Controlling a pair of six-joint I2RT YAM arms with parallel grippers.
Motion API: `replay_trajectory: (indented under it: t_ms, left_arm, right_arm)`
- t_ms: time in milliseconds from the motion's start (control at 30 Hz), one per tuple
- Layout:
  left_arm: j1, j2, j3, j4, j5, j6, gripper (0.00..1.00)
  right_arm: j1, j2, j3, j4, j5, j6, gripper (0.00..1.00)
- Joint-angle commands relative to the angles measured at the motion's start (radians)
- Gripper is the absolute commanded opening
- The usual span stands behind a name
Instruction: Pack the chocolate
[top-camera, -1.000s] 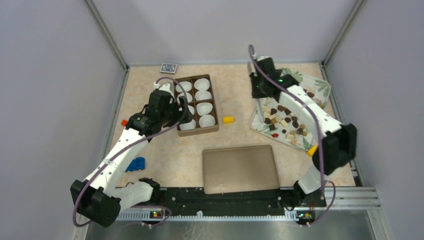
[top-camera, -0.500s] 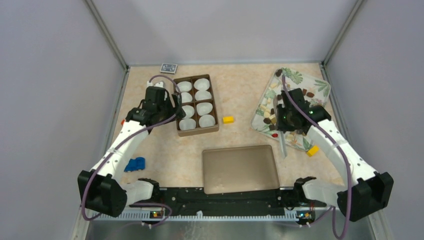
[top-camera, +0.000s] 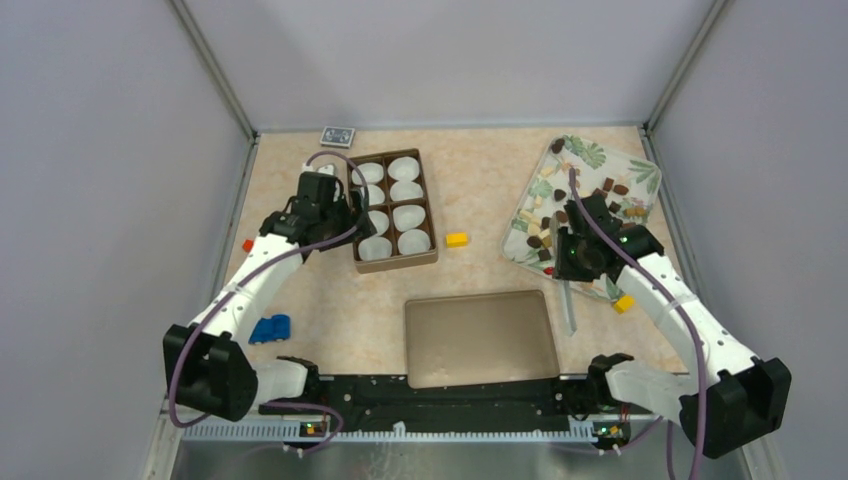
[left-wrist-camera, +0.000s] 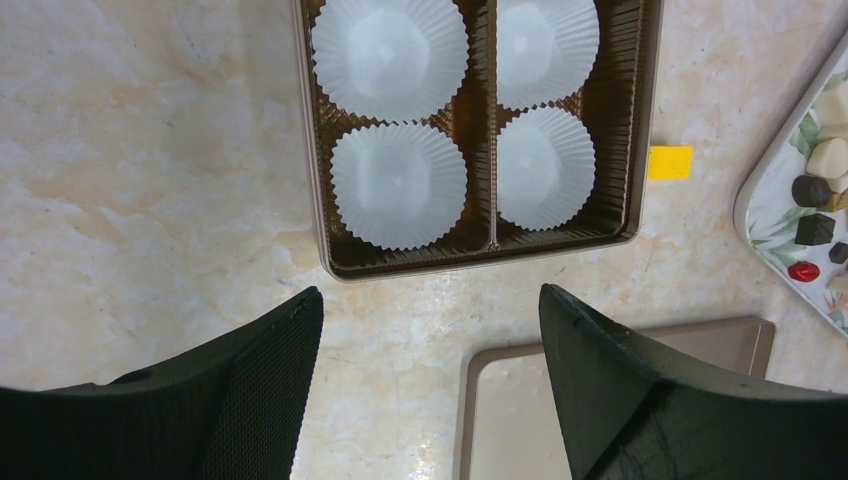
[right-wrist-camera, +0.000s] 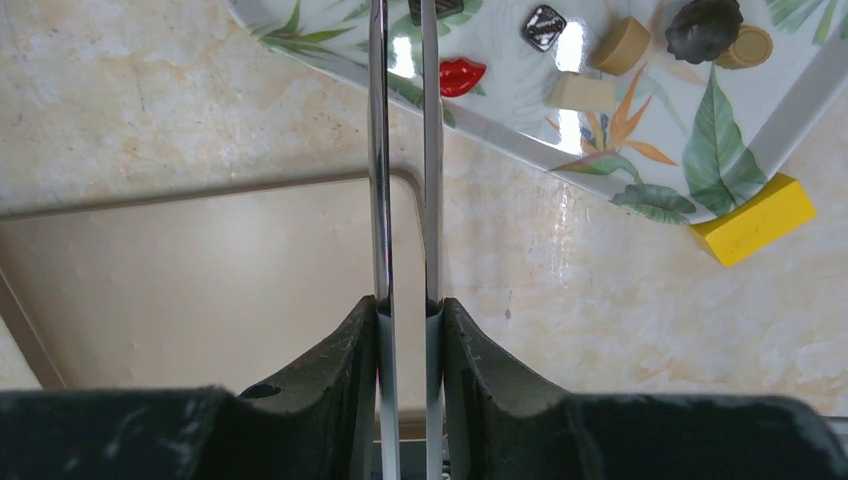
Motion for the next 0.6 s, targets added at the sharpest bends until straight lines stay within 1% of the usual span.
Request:
replay_trajectory:
  t_ms: [0, 167, 200, 267, 567]
  left_arm:
    - [0.004, 0.006, 0.028, 0.013, -0.018, 0.024, 0.84]
    - [0.004, 0.024, 0.032, 0.023, -0.018, 0.012, 0.84]
    - [0.004, 0.033, 0.038, 0.019, -0.05, 0.014, 0.84]
    - [0.005, 0.049, 0.054, 0.006, -0.062, 0.021, 0.84]
    - [0.005, 0.071, 0.061, 0.01, -0.048, 0.028, 0.85]
  right_arm:
    - [0.003, 0.009, -0.003, -0.018, 0.022, 0.01, 0.26]
    - [0.002, 0.006, 0.008, -0.022, 0.015, 0.002, 0.32]
    - [0.003, 0.007, 0.014, -0.025, 0.02, 0.001, 0.33]
    - [0.002, 0.005, 0.022, -0.031, 0.032, -0.004, 0.34]
    - [0.002, 0.041, 0.045, -0.057, 0.051, -0.04, 0.42]
